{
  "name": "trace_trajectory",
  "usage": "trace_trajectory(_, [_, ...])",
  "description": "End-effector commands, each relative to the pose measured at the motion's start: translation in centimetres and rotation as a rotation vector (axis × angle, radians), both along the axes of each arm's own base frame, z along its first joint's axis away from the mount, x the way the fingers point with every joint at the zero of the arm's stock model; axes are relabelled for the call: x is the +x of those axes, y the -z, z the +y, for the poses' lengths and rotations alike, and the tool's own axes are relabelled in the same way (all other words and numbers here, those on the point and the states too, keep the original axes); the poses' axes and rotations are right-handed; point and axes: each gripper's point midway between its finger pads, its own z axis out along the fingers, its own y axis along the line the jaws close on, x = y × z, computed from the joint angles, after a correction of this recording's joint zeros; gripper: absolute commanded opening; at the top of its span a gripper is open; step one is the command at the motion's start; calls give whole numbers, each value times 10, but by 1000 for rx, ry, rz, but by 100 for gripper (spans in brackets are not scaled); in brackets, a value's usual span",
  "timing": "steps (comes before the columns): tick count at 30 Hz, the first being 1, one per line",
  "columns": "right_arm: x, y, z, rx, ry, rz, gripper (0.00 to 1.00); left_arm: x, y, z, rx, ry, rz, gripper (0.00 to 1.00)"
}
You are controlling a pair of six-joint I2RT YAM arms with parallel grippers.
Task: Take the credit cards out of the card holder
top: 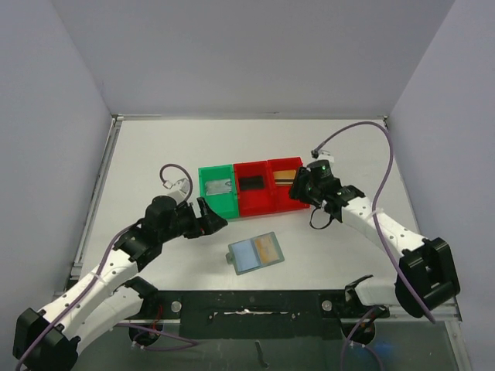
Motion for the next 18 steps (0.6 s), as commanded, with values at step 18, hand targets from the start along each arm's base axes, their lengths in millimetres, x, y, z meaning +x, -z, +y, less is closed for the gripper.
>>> trace_trajectory(18, [-108,32,75,268,-513,3,44,-32,14,-115,-117,76,30,65])
